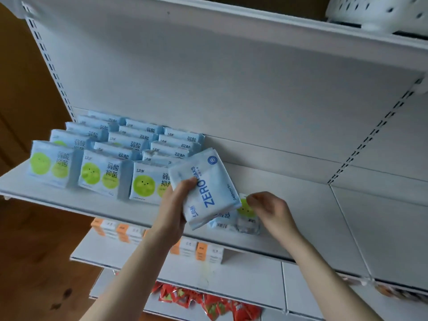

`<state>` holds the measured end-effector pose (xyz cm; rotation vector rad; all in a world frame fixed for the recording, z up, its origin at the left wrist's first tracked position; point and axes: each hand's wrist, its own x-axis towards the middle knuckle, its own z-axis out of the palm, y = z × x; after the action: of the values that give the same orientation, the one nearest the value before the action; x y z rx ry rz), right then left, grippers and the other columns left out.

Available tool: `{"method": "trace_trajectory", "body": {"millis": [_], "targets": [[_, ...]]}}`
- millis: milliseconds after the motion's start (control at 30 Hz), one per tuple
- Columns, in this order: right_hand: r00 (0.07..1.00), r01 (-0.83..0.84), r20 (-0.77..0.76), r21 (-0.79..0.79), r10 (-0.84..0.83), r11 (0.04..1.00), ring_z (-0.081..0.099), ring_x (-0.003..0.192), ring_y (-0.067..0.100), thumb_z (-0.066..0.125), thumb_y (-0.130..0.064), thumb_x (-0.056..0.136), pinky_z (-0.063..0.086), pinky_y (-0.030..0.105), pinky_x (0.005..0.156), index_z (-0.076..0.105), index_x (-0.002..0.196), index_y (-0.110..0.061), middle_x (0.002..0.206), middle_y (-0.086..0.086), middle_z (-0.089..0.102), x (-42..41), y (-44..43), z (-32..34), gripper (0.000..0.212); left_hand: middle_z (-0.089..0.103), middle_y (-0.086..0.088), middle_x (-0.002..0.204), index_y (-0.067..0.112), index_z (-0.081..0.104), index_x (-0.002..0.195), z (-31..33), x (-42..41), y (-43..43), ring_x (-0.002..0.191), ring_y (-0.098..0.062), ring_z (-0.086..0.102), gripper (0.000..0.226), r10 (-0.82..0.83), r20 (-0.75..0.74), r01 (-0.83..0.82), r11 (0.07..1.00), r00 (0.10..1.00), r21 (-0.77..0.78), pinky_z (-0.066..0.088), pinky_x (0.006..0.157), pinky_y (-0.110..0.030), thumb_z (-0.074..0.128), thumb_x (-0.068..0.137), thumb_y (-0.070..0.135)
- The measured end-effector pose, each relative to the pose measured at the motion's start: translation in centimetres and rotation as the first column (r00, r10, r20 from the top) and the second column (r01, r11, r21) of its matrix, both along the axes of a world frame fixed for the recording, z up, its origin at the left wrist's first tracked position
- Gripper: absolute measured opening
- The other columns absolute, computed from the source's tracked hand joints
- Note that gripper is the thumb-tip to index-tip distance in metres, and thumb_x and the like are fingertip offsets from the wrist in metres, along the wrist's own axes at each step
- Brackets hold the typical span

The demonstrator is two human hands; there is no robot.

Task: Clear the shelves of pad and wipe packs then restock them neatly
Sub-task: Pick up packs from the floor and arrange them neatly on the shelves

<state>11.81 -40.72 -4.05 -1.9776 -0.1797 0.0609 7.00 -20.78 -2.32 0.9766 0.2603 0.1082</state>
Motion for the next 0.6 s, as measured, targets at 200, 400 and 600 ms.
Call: {"method": "trace_trajectory", "body": {"millis": [200,400,600], "targets": [[0.961,-0.077,-0.234,0.283,0.147,0.956,0.064,0.077,0.004,0.067,-0.043,0.072,0.049,0.02,0.064,0.06,0.097,-0.02,0.085,-0.008,0.069,-1.7,1.9,3.4,0.035,0.072,-0.004,0.083,0.019,0.067,0.088,0.3,-0.3,-2.4,0.071,-0.018,0.069,0.017,-0.142,0.113,0.121,0.977,0.983,0.176,0.055,0.052,-0.032,0.064,0.073,0.026],[0.947,0.042,-0.31,0.384,0.086,0.922,0.066,0.068,0.01,0.063,-0.014,0.083,0.05,0.022,0.056,0.062,0.096,-0.01,0.076,-0.004,0.072,-2.6,2.0,2.9,0.013,0.07,-0.009,0.106,0.018,0.059,0.117,0.2,-0.7,-2.2,0.094,-0.024,0.068,0.058,-0.221,0.082,0.205,0.963,0.972,0.176,0.054,0.076,-0.048,0.065,0.071,0.053],[0.864,0.138,-0.463,0.597,0.199,0.791,0.068,0.064,0.017,0.069,-0.024,0.065,0.054,0.027,0.053,0.062,0.103,-0.008,0.079,0.008,0.072,-1.9,0.8,2.6,0.041,0.07,-0.008,0.098,0.012,0.057,0.117,-0.3,-0.8,-1.6,0.088,-0.024,0.067,0.037,-0.196,-0.01,0.196,0.978,0.981,0.071,0.057,0.075,-0.05,0.057,0.09,0.038]]}}
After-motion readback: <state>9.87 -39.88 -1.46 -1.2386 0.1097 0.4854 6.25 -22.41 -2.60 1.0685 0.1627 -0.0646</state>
